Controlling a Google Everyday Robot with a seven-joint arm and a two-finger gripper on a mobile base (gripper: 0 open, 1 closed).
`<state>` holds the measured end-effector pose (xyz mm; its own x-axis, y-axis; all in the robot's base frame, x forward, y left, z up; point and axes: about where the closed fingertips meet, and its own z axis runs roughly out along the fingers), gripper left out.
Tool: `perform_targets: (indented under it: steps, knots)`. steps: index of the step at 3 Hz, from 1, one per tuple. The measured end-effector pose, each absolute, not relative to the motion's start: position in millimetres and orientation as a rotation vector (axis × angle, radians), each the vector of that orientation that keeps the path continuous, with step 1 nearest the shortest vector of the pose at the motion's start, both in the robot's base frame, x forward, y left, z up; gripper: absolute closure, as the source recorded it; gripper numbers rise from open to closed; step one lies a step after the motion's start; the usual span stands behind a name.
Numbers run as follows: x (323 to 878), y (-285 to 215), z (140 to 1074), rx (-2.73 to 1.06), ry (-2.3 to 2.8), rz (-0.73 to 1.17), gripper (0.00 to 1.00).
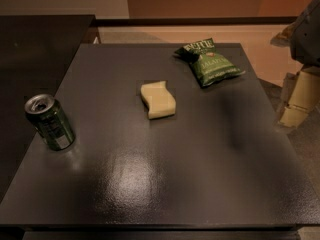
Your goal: Pick sponge
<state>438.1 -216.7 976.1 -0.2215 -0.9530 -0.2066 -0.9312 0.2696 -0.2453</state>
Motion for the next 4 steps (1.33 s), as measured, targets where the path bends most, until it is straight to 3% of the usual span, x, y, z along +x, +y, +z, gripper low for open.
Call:
perform_targets:
  steps: [4]
  knots:
    - [462, -179, 952, -1.799, 2.138, -0.009, 0.00]
